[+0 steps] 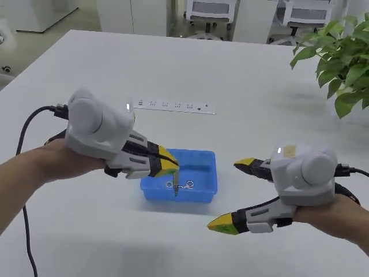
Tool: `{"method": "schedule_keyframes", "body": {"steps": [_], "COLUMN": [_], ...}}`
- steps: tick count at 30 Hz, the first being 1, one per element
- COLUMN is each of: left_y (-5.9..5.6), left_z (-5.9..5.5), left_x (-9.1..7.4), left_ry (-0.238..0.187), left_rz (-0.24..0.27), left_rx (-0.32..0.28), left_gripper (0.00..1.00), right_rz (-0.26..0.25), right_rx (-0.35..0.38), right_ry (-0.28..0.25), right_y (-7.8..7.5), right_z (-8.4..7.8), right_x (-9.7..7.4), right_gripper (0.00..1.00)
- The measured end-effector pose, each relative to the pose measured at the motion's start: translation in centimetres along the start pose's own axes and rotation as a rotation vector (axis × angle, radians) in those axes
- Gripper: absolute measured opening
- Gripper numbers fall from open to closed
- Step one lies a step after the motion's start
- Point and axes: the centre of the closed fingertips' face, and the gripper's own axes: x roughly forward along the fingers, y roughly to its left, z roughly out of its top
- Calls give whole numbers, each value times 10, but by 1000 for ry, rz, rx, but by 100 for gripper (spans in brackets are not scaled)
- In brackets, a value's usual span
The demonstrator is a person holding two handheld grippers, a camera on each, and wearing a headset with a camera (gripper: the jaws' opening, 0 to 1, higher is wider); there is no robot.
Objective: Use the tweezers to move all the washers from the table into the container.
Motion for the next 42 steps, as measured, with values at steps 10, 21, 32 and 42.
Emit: {"method": "schedule_keyframes", "body": {"steps": [10, 21, 32, 42], "left_y": [-12, -27, -41, -49], "left_z": [-4, -8, -6, -2], "left_x": [0, 2, 4, 5], "left_ry": [-9, -24, -47, -66], "left_rz": [-11, -30, -54, -69], "left_rx": [-1, 5, 10, 14], "left_gripper": [5, 5, 5, 5], "right_rz": [52, 131, 175, 213], "right_rx": [-40, -112, -197, -266], "right_ry": [-30, -38, -18, -8], "right_y": [18, 42, 54, 60], "right_z": [7, 7, 2, 3], "right_x": [10, 27, 41, 52], "right_gripper": [81, 63, 44, 30]}}
